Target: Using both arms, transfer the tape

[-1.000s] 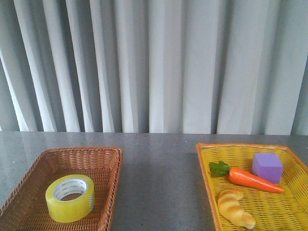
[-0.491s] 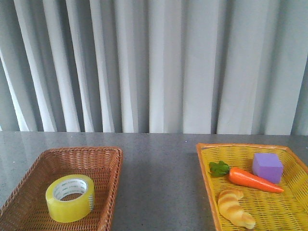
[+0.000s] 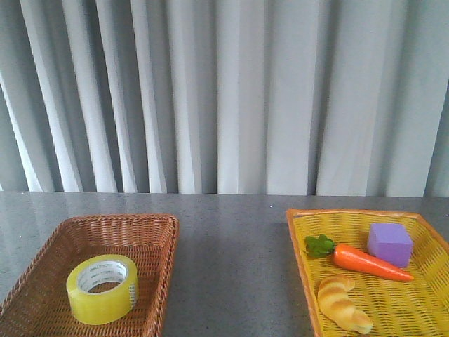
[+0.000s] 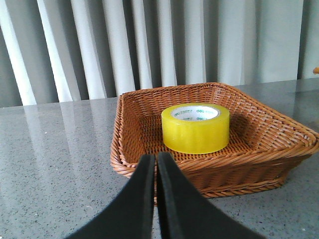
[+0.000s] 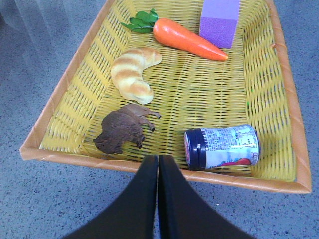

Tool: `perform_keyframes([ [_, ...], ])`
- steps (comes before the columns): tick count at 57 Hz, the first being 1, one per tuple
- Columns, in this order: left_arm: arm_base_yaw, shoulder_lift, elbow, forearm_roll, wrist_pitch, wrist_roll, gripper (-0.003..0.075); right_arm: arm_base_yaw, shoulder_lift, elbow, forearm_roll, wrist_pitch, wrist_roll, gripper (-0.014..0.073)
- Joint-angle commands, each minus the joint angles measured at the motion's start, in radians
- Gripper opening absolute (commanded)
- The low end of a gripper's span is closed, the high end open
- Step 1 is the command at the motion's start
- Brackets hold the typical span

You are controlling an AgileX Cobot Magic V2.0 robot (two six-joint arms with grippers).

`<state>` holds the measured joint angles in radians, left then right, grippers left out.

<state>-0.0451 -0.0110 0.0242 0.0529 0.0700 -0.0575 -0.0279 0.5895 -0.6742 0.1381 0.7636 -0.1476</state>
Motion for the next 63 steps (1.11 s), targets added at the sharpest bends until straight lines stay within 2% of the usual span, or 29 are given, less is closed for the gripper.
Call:
perform_keyframes([
  [1,0.002,-0.016,-0.008,-0.007,-0.076,-0.011,-0.0006,-0.006,0.001,-0.027,0.004,-0.062,-0.001,-0.0007],
  [35,0.002,-0.016,-0.008,-0.007,-0.076,-0.011,-0.0006,-0.006,0.001,-0.027,0.004,-0.063,-0.001,-0.0007],
  [43,0.002,-0.016,-0.008,-0.007,-0.076,-0.011,-0.0006,-0.001,-0.059,-0.022,-0.012,-0.067,-0.008,-0.0007],
  [50,0.002,-0.016,-0.008,-0.007,-0.076,-0.011,-0.0005,-0.014,-0.156,0.065,-0.008,-0.19,-0.017,-0.0007],
  [63,0.002,-0.016,-0.008,-0.007,-0.076,-0.011,-0.0005,-0.015,-0.381,0.387,-0.032,-0.559,-0.025,-0.0007],
])
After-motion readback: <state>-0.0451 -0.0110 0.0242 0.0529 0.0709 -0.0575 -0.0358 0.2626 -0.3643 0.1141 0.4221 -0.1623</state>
